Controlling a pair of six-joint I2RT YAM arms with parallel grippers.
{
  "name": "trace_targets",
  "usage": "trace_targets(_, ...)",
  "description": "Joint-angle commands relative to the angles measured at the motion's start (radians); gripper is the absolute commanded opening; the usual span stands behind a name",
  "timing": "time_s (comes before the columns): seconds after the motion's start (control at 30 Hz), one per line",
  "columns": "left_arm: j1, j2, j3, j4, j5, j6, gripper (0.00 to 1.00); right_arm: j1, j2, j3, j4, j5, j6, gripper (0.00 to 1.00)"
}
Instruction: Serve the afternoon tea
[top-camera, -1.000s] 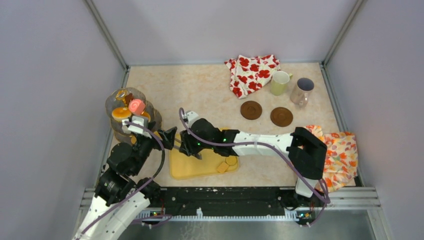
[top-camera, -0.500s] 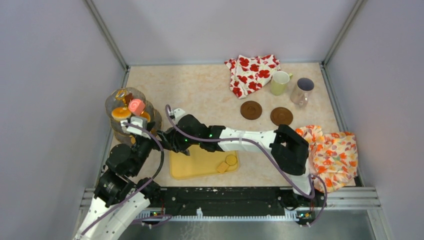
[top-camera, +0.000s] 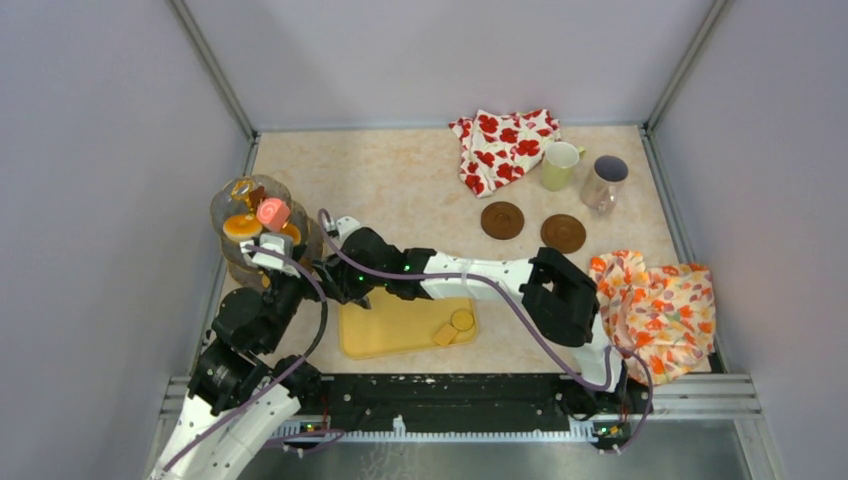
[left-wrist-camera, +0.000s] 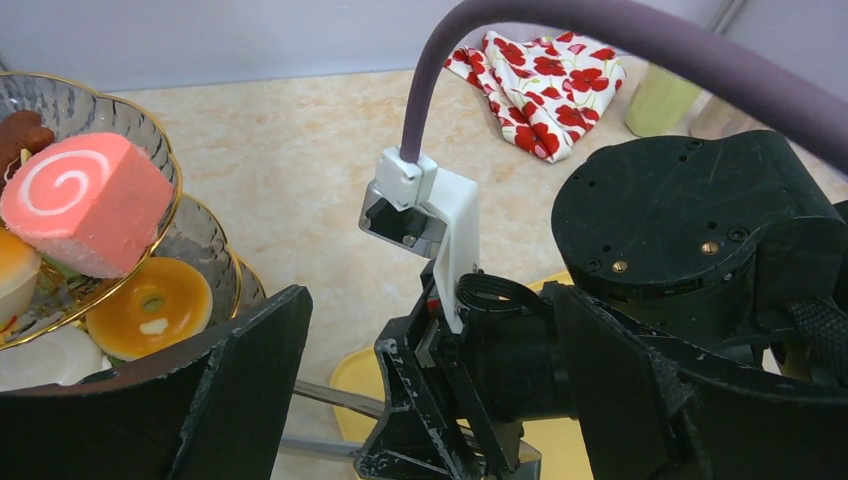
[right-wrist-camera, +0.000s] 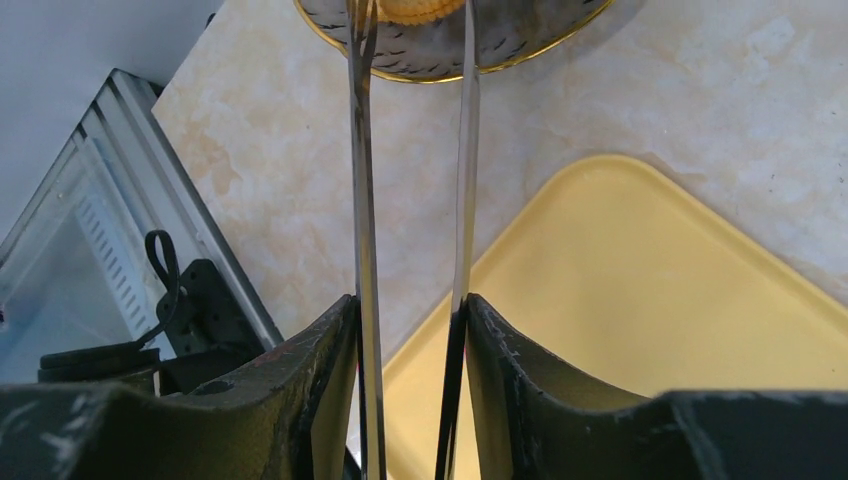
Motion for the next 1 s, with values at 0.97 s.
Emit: trace_targets(0.97, -0.003, -0.009, -0.002, 0.057, 0.012, -0.001, 0.99, 0.01, -0.511, -0.402, -0.074, 0.138, -0.045, 0.41)
